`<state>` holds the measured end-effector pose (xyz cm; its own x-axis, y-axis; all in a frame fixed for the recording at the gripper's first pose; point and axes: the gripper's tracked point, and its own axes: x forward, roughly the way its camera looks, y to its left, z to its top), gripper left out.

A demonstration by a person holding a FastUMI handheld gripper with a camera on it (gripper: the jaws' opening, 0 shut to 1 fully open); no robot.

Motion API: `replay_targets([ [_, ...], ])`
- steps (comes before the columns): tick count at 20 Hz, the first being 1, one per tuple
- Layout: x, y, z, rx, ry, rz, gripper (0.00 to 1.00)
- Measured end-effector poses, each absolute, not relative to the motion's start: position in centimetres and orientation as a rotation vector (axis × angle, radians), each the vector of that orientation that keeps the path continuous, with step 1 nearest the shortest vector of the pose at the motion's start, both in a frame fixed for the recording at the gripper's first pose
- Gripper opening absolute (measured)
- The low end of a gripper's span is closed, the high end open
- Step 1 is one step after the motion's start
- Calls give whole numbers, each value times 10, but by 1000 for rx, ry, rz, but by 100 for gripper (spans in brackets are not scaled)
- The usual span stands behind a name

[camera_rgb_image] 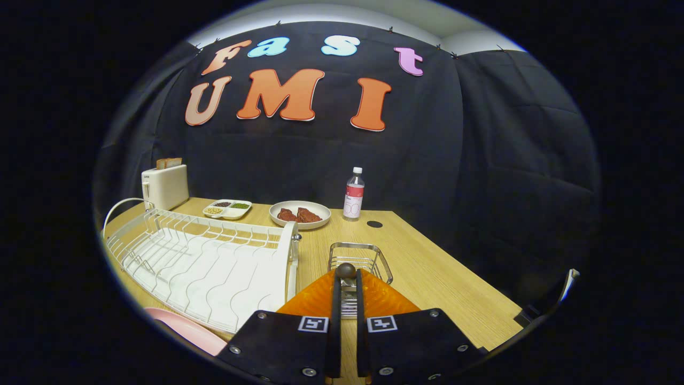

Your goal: Take the plate from the dish rack, then take the spoon from the basket and place it into the plate.

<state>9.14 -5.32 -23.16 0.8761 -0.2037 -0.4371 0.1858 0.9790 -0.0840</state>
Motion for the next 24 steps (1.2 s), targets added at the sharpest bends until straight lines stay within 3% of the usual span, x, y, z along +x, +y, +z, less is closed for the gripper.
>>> replay_targets([
  [14,84,-59,-141,97,280,-164,8],
  [24,48,-6,-70,193,188,34,8],
])
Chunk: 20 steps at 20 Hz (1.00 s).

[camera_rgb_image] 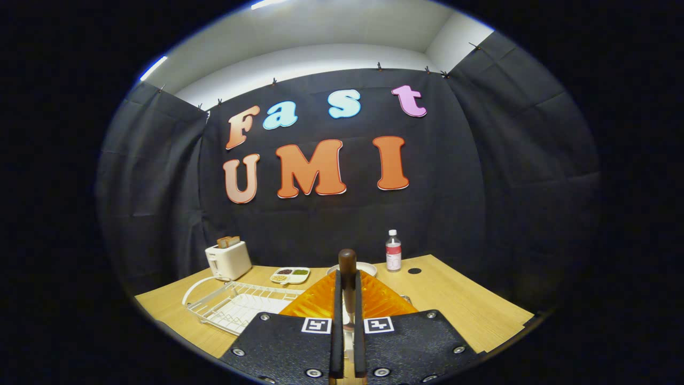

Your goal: Take the plate from the dish rack, then take the spoon from the basket and place it into the plate.

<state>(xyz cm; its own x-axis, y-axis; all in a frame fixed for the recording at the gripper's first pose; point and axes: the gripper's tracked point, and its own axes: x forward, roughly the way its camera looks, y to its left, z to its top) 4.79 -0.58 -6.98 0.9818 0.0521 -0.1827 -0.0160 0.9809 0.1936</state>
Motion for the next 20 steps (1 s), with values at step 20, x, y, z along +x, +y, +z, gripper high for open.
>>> replay_targets([
  [20,-22,166,-132,233,356,526,8],
])
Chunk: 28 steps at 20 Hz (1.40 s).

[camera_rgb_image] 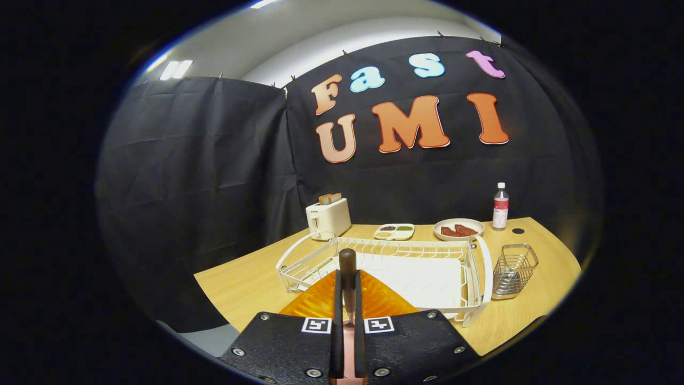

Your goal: Take the plate from the dish rack, then take the spoon from the basket and place it into the plate.

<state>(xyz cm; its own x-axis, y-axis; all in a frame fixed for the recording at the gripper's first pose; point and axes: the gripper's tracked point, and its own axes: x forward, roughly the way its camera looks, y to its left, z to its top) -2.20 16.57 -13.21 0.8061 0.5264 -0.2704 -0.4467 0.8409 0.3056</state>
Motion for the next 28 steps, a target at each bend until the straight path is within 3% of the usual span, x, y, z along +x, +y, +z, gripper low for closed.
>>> replay_targets([
  [15,-62,135,-157,145,380,614,9],
  [23,-61,105,-212,85,522,513,11],
  [28,-55,102,-216,72,539,495,23],
])
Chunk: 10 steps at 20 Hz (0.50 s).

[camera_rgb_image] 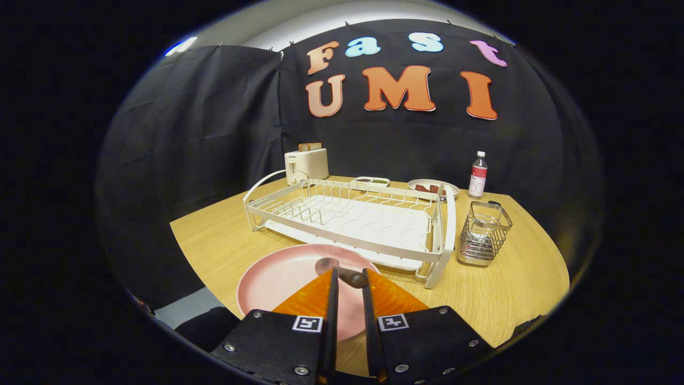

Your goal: Take the plate from the dish rack, then take the spoon from the basket and place it into the plate.

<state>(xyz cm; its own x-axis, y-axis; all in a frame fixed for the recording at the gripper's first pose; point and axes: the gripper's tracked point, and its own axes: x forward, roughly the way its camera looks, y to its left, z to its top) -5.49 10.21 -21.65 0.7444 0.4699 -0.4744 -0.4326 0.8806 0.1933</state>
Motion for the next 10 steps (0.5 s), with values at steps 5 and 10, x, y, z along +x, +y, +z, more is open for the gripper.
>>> replay_targets([
  [5,-47,104,-196,46,482,489,50],
  [10,-23,100,-143,74,331,426,66],
])
